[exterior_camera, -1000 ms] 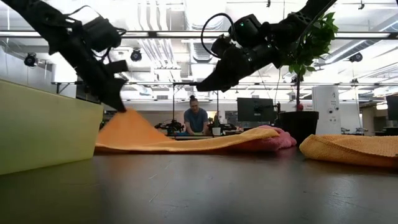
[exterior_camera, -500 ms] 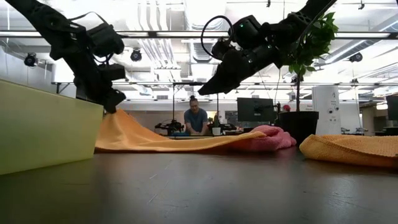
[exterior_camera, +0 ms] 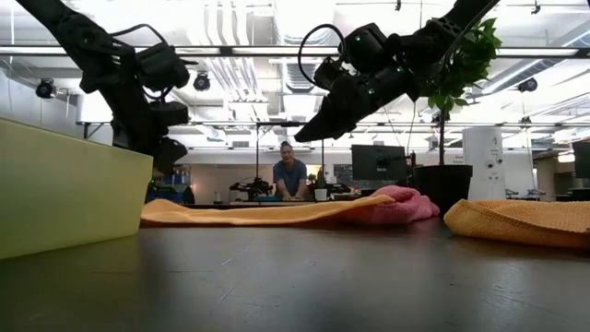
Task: Fold microfiber towels
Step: Fold the left orange microfiber towel
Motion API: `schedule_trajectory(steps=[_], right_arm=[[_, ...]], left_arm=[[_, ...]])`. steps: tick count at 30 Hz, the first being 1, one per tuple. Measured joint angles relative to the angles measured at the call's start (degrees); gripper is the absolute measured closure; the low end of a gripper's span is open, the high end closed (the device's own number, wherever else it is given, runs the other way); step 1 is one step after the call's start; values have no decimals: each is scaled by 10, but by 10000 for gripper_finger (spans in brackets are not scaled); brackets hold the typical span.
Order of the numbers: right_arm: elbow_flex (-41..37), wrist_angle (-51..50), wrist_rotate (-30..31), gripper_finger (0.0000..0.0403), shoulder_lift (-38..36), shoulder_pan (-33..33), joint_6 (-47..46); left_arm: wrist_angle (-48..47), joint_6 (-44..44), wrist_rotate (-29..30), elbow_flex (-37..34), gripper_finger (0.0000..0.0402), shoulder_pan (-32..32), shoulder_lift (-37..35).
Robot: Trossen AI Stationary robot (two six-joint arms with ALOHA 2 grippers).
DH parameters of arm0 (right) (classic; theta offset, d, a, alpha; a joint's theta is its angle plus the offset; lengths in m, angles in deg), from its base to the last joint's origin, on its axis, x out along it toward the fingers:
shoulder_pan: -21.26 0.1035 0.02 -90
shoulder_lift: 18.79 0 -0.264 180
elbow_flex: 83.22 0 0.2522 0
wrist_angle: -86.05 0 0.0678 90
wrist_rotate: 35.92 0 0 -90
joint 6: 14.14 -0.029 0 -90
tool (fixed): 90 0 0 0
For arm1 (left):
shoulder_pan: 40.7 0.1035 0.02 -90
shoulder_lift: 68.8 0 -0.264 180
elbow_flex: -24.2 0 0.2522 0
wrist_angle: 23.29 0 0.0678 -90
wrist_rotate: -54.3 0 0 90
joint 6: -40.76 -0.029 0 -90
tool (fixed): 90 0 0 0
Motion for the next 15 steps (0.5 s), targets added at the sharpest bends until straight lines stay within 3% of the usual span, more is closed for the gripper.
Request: schedule_trajectory(steps=[4, 11, 15], right_arm=[[0, 19, 0, 335, 10, 0, 4], [1, 89, 0, 337, 62, 0, 2], [11, 102, 0, 339, 95, 0, -2]], left_arm=[[0, 2, -14, 10, 230, -4, -21], [2, 18, -249, 23, 221, -34, -63], [1, 31, -307, 24, 221, -69, -70]])
